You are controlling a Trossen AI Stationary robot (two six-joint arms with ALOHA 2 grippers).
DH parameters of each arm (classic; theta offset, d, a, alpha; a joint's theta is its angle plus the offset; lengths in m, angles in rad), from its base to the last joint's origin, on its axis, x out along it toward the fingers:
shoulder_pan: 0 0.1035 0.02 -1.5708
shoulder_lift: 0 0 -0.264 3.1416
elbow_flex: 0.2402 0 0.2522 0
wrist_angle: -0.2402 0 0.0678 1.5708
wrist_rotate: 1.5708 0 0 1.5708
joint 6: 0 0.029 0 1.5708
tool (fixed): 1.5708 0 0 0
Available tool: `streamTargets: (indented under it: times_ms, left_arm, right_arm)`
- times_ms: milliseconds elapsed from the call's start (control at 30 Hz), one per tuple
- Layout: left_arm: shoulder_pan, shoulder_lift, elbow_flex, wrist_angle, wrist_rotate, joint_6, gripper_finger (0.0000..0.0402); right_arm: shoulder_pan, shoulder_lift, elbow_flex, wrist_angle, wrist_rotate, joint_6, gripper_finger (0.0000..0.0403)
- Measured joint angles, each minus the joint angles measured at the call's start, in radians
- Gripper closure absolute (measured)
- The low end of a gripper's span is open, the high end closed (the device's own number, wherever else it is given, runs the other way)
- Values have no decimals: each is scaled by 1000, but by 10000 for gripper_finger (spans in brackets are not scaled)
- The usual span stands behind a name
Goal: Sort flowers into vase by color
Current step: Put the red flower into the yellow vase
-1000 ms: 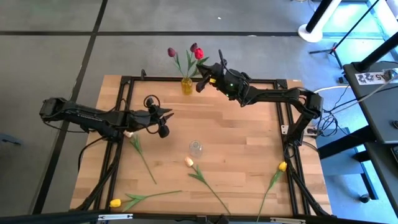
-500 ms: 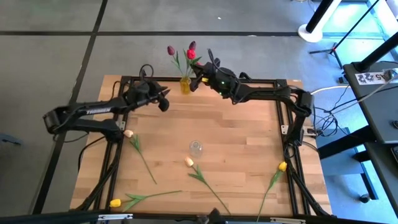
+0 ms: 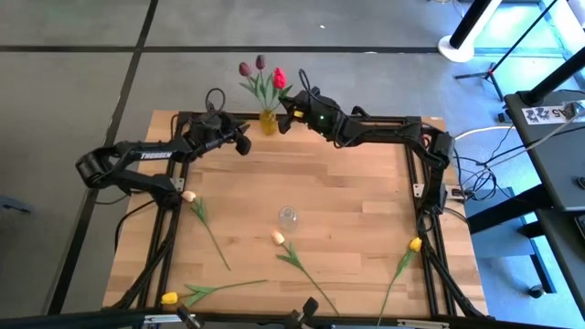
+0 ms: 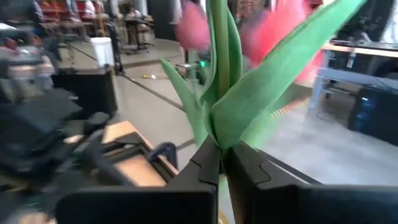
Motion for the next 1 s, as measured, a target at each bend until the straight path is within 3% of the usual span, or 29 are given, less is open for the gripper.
streamTargets:
  times_ms: [100,300,533,1000]
  left_arm:
    - [53,5,0,4,11,10,317]
    - [88,90,0,89,133,-9,317]
    - [67,215,0,229,135,-35,317]
    - [22,224,0,245,160,-61,317]
  right_arm:
    - [0,0,0,12,-14,2,390]
    - [0,2,0,14,-56,2,390]
    - [0,7,0,-66,-182,1,389]
    - [0,11,-1,-115,-179,34,382]
